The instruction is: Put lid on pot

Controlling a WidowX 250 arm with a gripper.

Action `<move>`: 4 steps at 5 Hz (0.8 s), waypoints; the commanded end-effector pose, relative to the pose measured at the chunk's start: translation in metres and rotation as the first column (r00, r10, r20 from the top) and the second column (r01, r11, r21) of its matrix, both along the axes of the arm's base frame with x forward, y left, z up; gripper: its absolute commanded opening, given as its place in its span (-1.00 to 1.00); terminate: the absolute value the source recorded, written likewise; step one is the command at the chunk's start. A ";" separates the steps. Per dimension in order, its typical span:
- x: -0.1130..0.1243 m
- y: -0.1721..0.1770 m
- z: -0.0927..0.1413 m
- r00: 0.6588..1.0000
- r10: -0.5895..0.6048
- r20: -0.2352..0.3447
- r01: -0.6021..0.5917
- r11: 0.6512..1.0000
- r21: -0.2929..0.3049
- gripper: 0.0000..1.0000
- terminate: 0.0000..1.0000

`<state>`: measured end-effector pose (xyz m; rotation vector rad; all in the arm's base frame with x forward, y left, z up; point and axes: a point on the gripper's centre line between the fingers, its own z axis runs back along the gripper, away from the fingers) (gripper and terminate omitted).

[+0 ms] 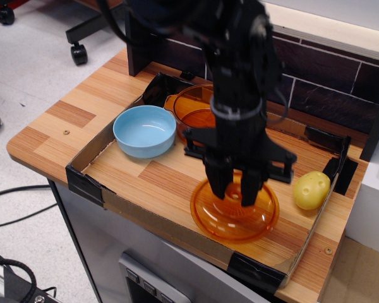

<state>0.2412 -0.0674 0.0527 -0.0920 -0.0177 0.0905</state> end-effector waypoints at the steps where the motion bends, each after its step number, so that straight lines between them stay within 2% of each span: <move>1: 0.038 0.017 0.049 0.987 0.141 0.074 -0.141 0.990 -0.013 -1.00 -1.00; 2: 0.063 0.039 0.046 0.970 0.227 0.085 -0.229 0.973 0.012 -1.00 -1.00; 4: 0.081 0.073 0.042 0.940 0.324 0.106 -0.329 0.944 0.025 -1.00 -1.00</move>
